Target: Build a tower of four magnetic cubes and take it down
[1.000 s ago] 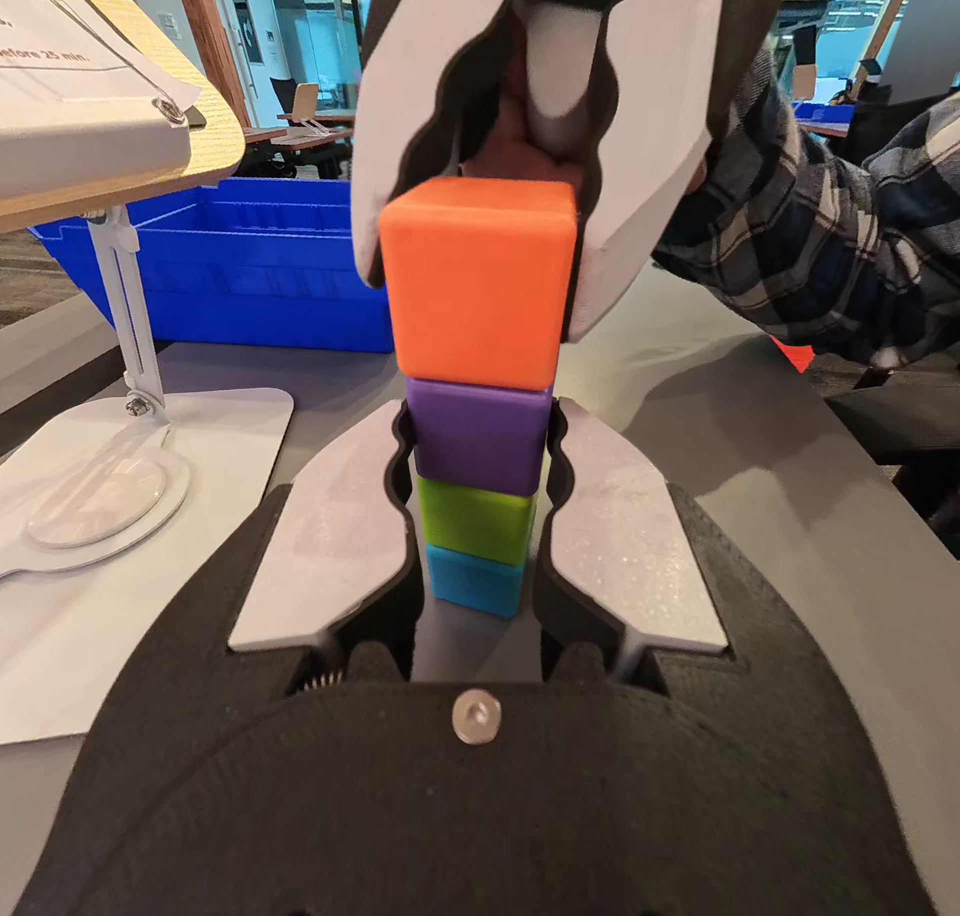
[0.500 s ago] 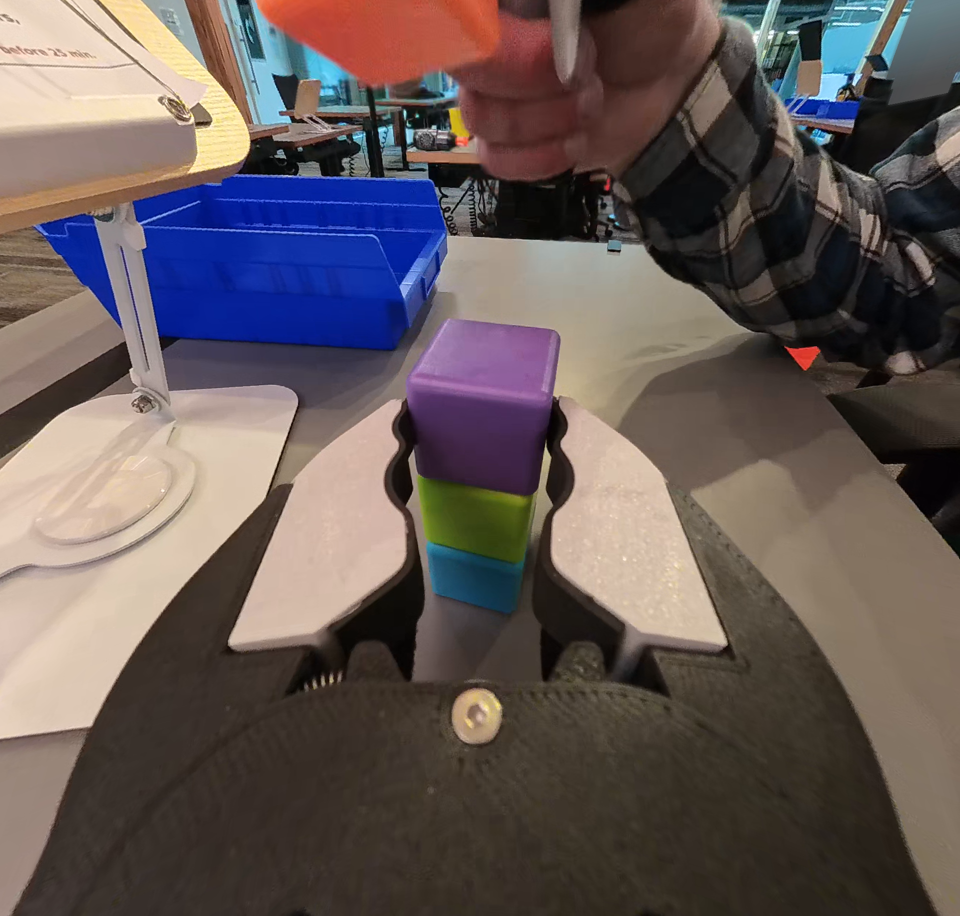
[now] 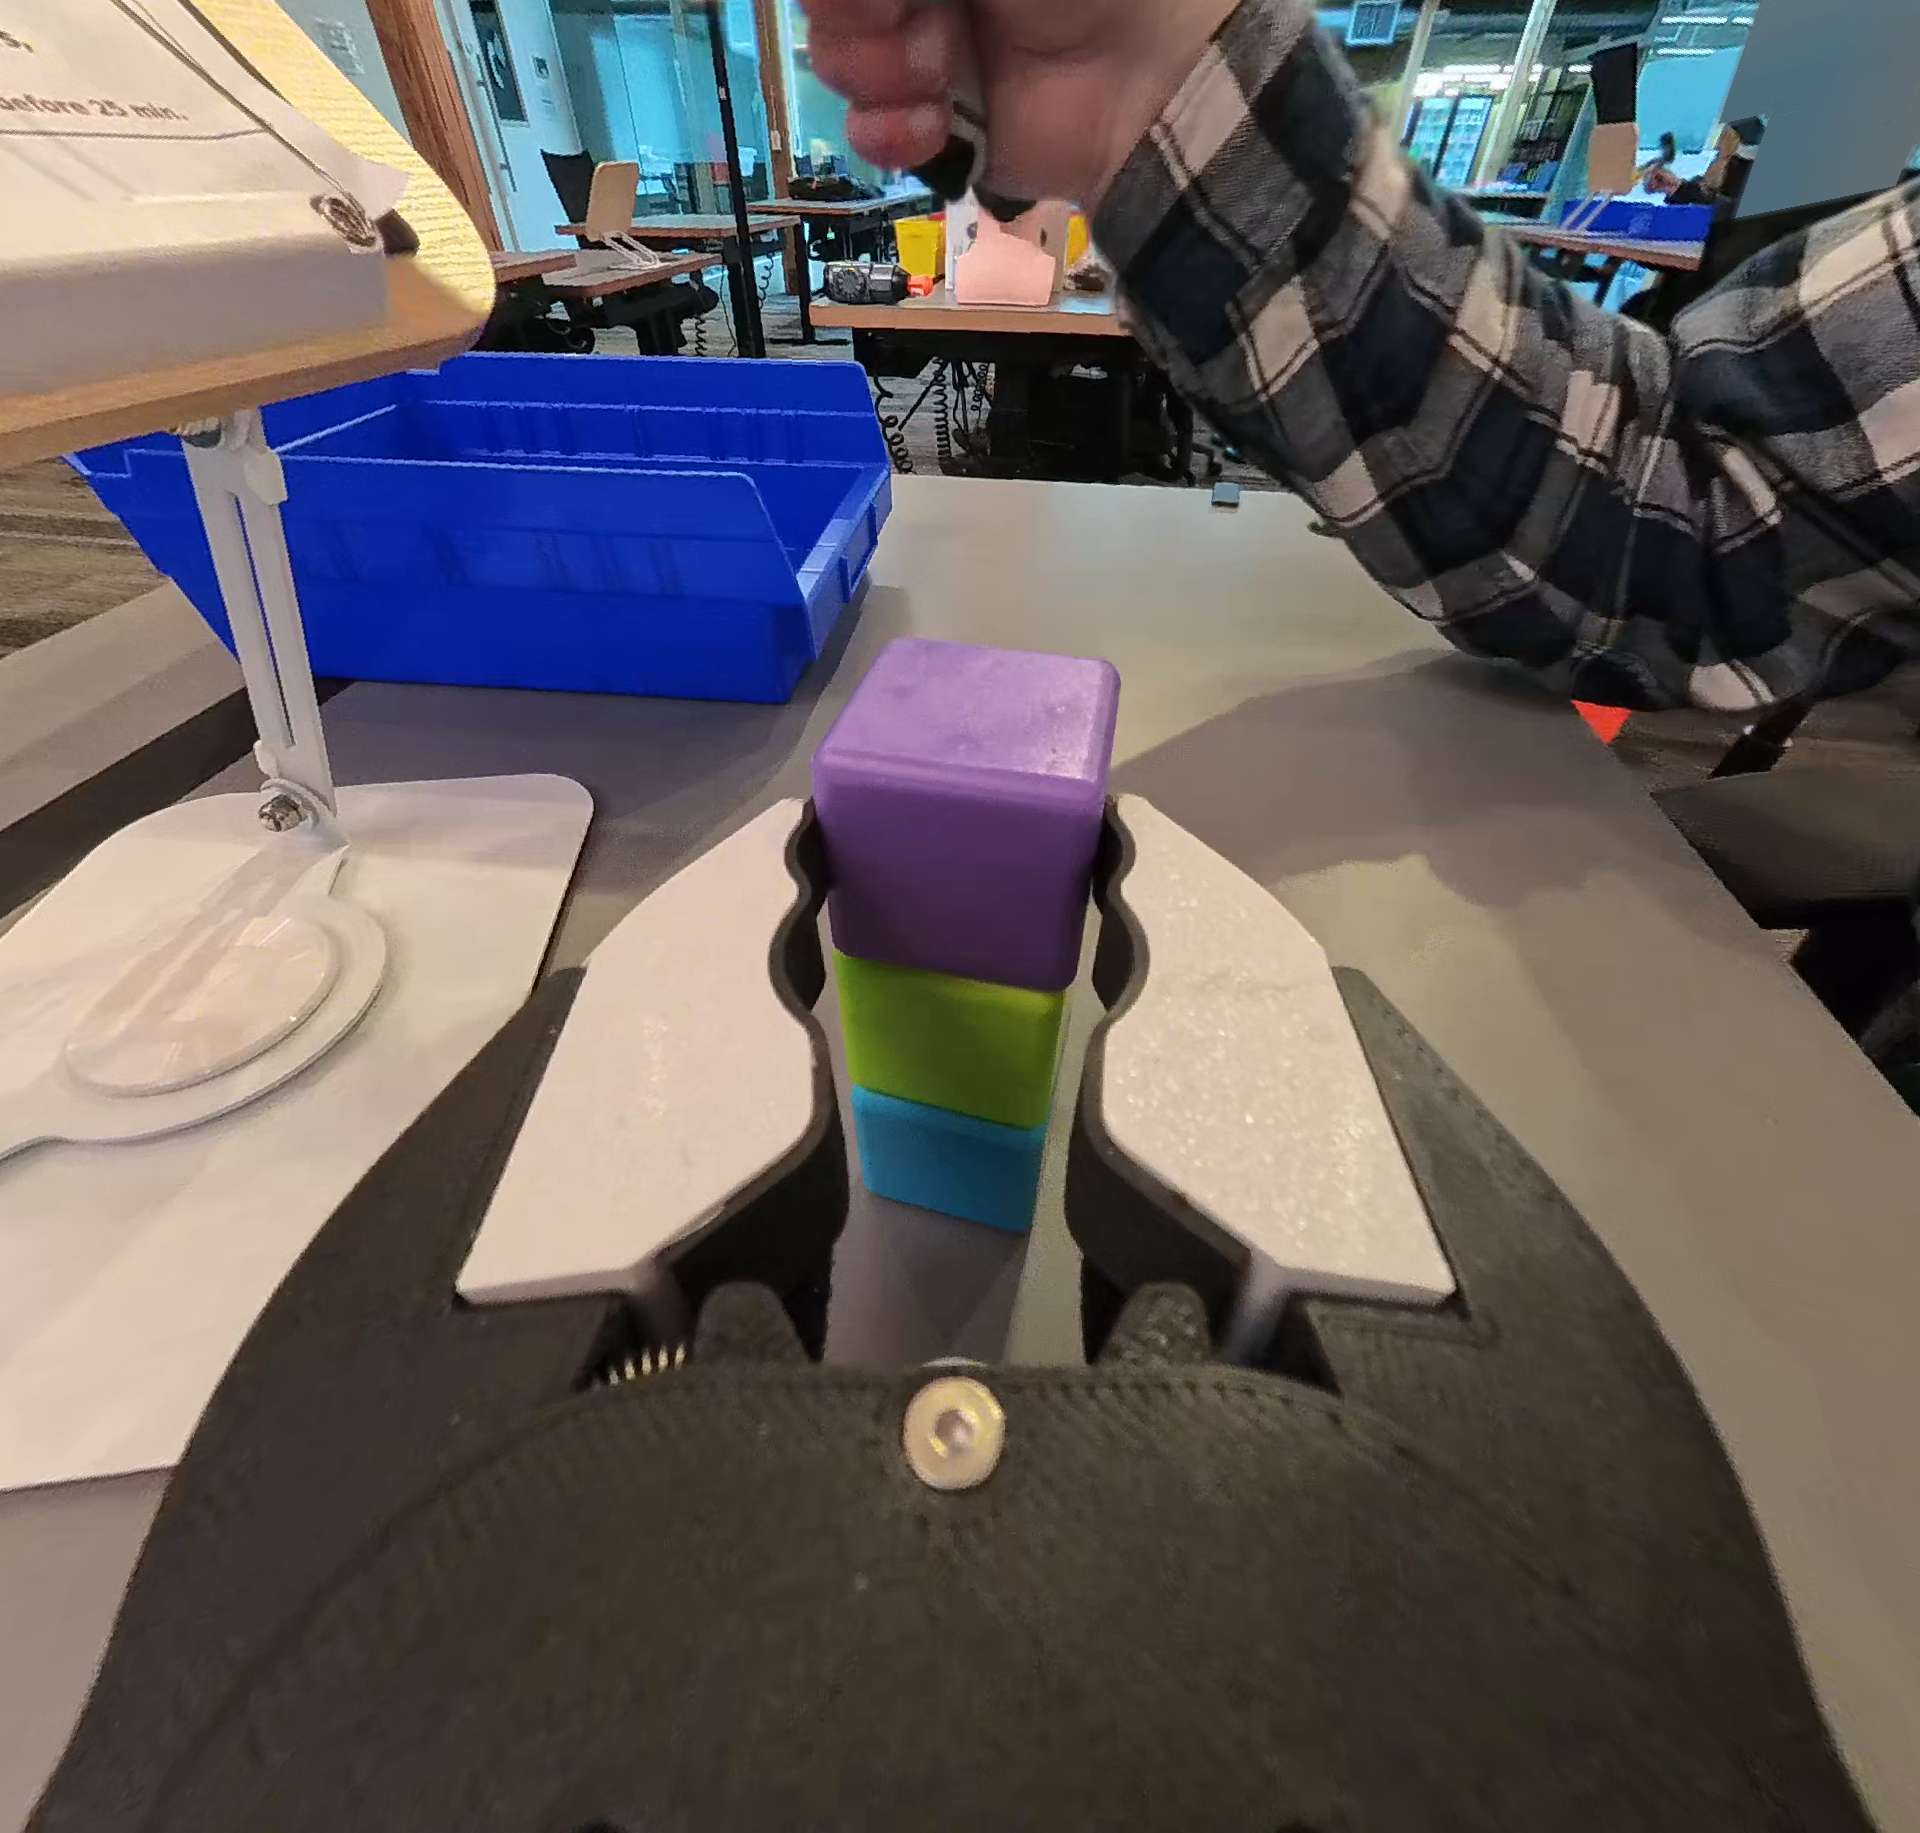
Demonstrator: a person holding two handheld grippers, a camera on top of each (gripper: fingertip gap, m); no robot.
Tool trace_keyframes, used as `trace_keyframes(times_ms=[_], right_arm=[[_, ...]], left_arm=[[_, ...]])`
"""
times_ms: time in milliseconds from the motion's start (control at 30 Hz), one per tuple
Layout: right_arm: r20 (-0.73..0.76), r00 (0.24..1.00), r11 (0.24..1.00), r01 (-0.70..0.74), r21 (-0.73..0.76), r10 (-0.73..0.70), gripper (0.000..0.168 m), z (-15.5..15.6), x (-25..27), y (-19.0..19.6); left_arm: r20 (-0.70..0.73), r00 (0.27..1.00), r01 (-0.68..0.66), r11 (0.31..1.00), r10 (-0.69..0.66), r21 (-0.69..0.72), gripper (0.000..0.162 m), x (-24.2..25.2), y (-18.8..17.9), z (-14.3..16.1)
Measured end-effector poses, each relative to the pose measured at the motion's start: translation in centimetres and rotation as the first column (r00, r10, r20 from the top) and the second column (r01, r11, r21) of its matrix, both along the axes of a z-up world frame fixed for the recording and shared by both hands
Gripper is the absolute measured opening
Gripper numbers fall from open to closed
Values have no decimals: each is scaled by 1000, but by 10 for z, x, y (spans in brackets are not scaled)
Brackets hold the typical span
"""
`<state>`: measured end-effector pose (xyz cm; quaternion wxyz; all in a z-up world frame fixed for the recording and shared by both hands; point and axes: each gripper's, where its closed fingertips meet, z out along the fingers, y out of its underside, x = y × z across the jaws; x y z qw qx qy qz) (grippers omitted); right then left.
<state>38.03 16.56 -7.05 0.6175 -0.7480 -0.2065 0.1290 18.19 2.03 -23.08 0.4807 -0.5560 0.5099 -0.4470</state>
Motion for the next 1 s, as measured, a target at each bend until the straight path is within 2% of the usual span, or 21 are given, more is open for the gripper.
trace_keyframes(times_ms=[133,467,567,700,800,833,933,1000], right_arm=[[11,996,991,94,-91,-93,51,-38,25,44],[184,968,905,229,-358,-172,51,-163,41,144],[229,956,862,270,-430,-185,51,-196,50,161],[283,947,807,283,-518,-150,51,-230,52,167],[295,947,782,276,-560,-122,51,-241,50,164],[293,948,779,276,-563,-125,55,-240,51,163],[242,957,807,267,-527,-158,65,-217,56,158],[224,961,844,252,-473,-161,63,-192,58,148]], left_arm=[[-2,1000,0,1000,0,1,49,0,0,0],[-7,1000,4,1000,-4,3,49,1,0,0],[-7,1000,6,1000,-6,1,49,1,0,0],[-9,1000,9,1000,-9,2,49,1,0,0],[-10,1000,11,1000,-11,2,49,2,0,0],[-9,1000,11,1000,-11,1,49,2,0,0],[-9,1000,11,1000,-11,0,49,2,0,0],[-9,1000,12,1000,-12,0,49,2,0,0]])
